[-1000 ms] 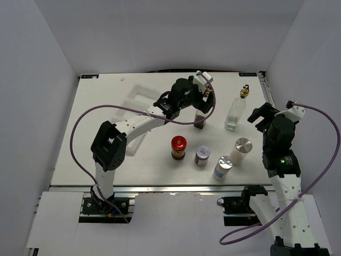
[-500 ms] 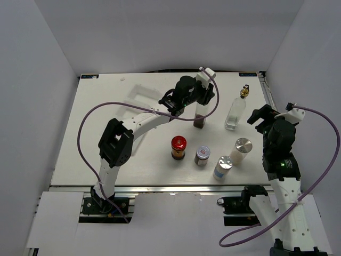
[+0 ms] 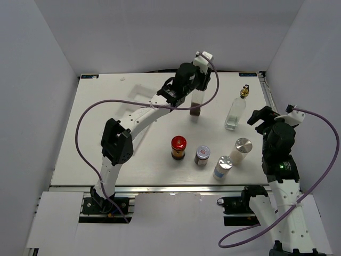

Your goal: Organize the condiment bottles

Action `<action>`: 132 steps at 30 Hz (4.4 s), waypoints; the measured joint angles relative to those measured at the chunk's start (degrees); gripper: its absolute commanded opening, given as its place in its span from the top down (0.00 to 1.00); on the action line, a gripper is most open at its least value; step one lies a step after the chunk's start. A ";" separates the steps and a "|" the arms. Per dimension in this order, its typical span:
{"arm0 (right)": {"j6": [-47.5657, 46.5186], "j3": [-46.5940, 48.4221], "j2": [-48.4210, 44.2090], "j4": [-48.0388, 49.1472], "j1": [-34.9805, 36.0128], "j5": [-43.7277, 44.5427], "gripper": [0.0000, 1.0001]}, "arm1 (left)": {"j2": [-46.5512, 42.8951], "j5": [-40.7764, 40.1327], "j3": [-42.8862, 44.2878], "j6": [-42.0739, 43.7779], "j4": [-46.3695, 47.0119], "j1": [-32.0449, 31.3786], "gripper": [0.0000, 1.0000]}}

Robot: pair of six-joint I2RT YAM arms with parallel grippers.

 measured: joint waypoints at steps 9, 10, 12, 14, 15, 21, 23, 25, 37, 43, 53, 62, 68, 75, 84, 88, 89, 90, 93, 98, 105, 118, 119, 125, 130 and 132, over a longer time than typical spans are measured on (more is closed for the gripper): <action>0.46 -0.83 -2.64 0.94 0.00 2.67 0.10 | -0.63 0.02 6.49 -1.09 2.45 7.85 1.00; 0.50 -0.96 -3.15 1.03 0.00 3.30 0.10 | -0.63 -0.09 6.49 -1.44 2.43 9.27 1.00; 0.59 -1.09 -3.98 1.03 -0.02 4.42 0.10 | -0.63 -1.38 6.49 -1.73 2.03 11.76 1.00; 0.72 -1.25 -4.55 1.07 -0.02 5.35 0.10 | -0.63 -3.28 6.49 -1.49 2.12 13.99 1.00; 0.76 -1.38 -4.76 1.09 -0.02 5.79 0.11 | -0.63 -4.48 6.47 -1.25 2.27 15.08 1.00; 0.92 -1.68 -5.16 1.29 -0.02 8.66 0.11 | -0.63 -7.98 6.75 1.51 2.47 19.61 1.00; 0.90 -1.68 -5.14 1.44 -0.02 9.16 0.11 | -0.61 -7.48 7.17 1.53 2.12 21.05 1.00; 0.90 -1.70 -5.09 1.55 -0.02 9.40 0.11 | -0.61 -6.03 7.13 1.51 2.54 22.69 1.00; 0.87 -1.70 -4.13 2.51 -0.02 9.90 0.11 | -3.67 14.80 -0.94 3.28 3.69 32.11 1.00; 0.87 -1.70 -3.85 2.64 -0.02 9.92 0.11 | -6.40 24.96 -3.87 4.35 3.23 35.63 1.00; 0.83 -1.70 -2.75 2.73 -0.02 10.08 0.10 | -10.88 33.03 -7.04 4.48 4.13 36.52 1.00; 0.66 -1.70 -2.80 2.73 -0.02 10.19 0.11 | -12.11 39.10 -11.93 4.83 7.37 37.13 1.00; 0.48 -1.70 -2.80 2.71 -0.02 10.62 0.11 | -12.11 41.62 -14.53 6.05 7.65 37.99 1.00; -0.15 -1.70 -2.54 2.73 -0.02 10.43 0.11 | -12.11 43.28 -17.49 7.15 10.05 39.43 1.00; -4.31 -1.70 -4.57 6.14 -0.04 0.39 0.10 | -12.11 43.43 -23.39 9.73 12.28 40.00 1.00; -7.74 -1.70 -4.22 9.62 -0.04 -6.75 0.10 | -12.11 43.41 -24.92 10.69 12.57 40.02 0.83; -8.70 -1.68 -3.63 10.51 -0.04 -8.85 0.11 | -12.11 43.25 -24.98 10.82 12.44 40.02 0.72; -9.62 -1.66 -2.91 11.37 -0.04 -10.82 0.11 | -12.11 43.17 -25.16 10.95 12.48 40.02 0.57; -12.31 -0.37 1.09 12.33 -0.04 -16.55 0.11 | -12.11 42.62 -25.70 11.63 12.79 40.04 0.44; -14.40 3.23 9.55 13.99 -0.04 -19.54 0.10 | -13.99 40.76 -28.04 12.83 13.99 40.06 0.41; -15.74 6.43 18.08 14.82 -0.04 -17.97 0.11 | -17.57 38.99 -29.94 13.73 15.26 40.11 0.23; -16.87 10.23 30.38 16.48 -0.04 -16.44 0.20 | -19.98 37.27 -30.49 13.31 14.08 40.11 0.02; -16.94 10.25 31.04 16.50 -0.04 -16.31 0.23 | -20.52 37.24 -30.51 13.14 13.88 40.11 0.02; -16.96 10.69 35.50 17.42 -0.04 -16.65 0.33 | -26.56 37.27 -31.63 11.04 13.57 40.11 0.02; -17.09 11.63 38.58 18.05 -0.04 -17.70 0.53 | -33.29 37.00 -34.60 8.81 13.66 40.11 0.02; -16.94 11.63 38.99 18.47 -0.04 -18.08 0.52 | -36.20 35.95 -36.15 7.37 13.62 40.11 0.02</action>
